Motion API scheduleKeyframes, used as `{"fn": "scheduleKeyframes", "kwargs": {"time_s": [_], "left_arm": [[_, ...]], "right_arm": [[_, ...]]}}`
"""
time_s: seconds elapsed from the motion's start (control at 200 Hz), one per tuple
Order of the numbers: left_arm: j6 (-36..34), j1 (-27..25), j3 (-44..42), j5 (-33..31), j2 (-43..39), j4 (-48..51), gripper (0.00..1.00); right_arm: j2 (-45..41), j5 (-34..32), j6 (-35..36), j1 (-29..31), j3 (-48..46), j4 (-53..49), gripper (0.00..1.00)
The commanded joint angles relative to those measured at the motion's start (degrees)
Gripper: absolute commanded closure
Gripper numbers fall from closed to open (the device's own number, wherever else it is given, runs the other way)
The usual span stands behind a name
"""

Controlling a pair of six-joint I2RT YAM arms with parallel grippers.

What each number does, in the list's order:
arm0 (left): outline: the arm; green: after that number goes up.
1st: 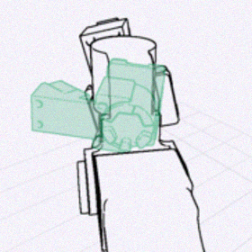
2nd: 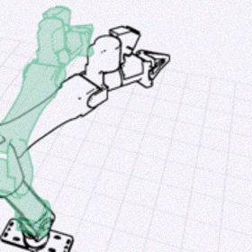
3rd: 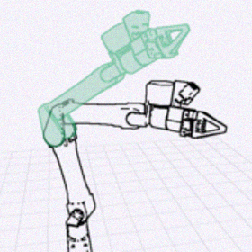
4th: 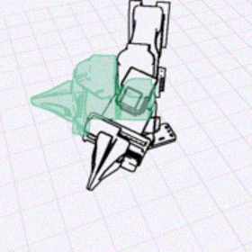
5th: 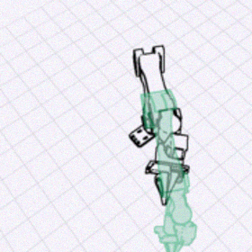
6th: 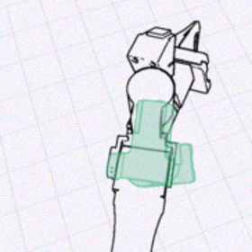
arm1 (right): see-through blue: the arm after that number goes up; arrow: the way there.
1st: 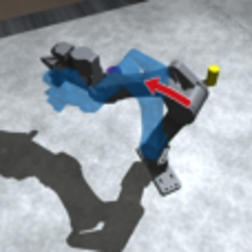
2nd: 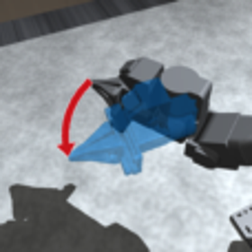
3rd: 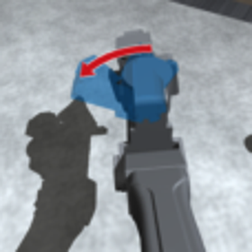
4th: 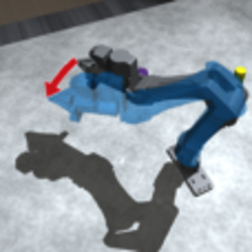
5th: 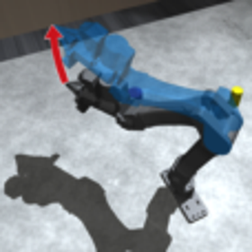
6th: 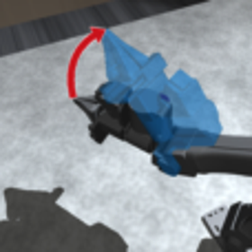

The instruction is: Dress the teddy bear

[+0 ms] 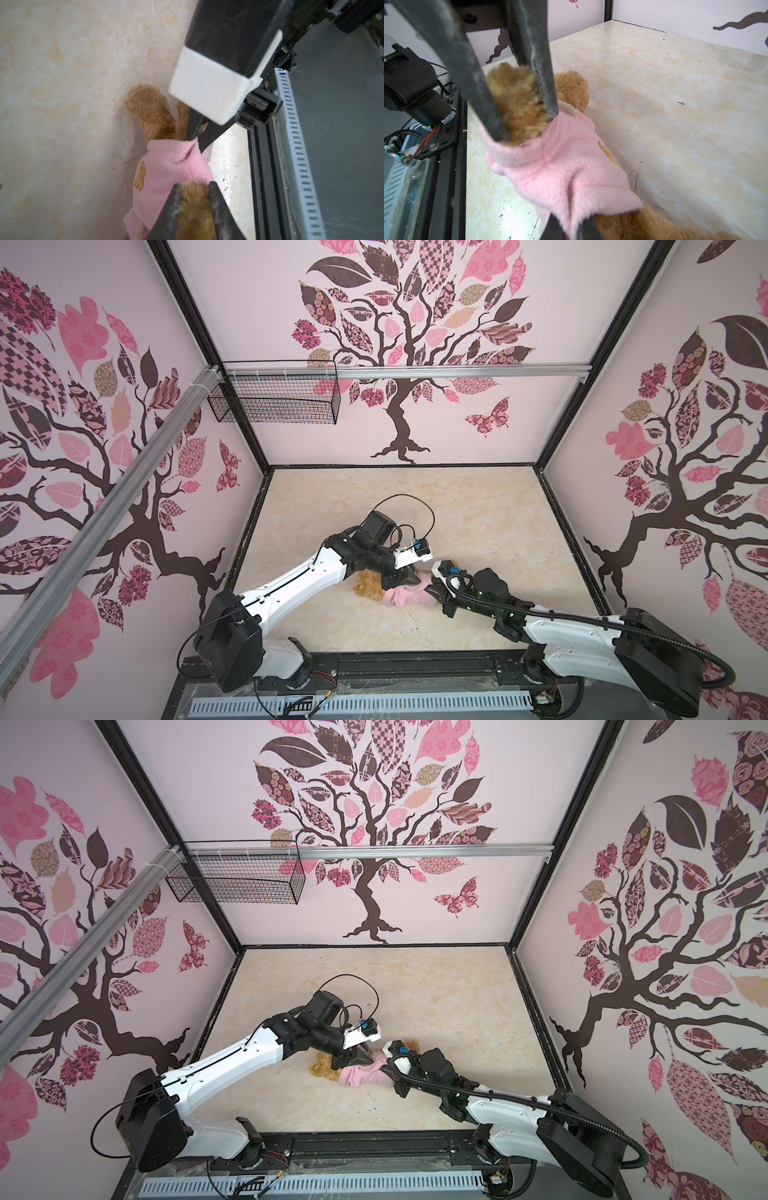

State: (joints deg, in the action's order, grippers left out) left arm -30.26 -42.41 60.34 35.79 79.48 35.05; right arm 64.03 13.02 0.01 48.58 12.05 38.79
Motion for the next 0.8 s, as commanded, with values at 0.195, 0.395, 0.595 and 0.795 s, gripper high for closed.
{"fn": "scheduleKeyframes", "kwargs": {"time_s": [0.195,0.395,0.595,0.795], "left_arm": [[17.44,0.25,-5.70,2.67,-8.39,-18.81,1.00],[29.96,0.31,-11.50,-1.62,-10.52,-27.63,1.00],[37.90,0.19,-12.76,-5.64,-10.92,-29.21,1.00],[42.90,-0.54,-14.84,-5.96,-11.57,-32.86,1.00]], "right_arm": [[-3.12,-14.25,-2.11,0.11,6.14,-12.14,0.65],[-11.55,-14.40,-0.02,1.15,6.84,-15.10,0.23],[-15.85,-12.89,5.81,4.04,7.53,-13.24,0.15],[-12.83,-12.31,9.59,7.05,8.49,-8.47,0.16]]}}
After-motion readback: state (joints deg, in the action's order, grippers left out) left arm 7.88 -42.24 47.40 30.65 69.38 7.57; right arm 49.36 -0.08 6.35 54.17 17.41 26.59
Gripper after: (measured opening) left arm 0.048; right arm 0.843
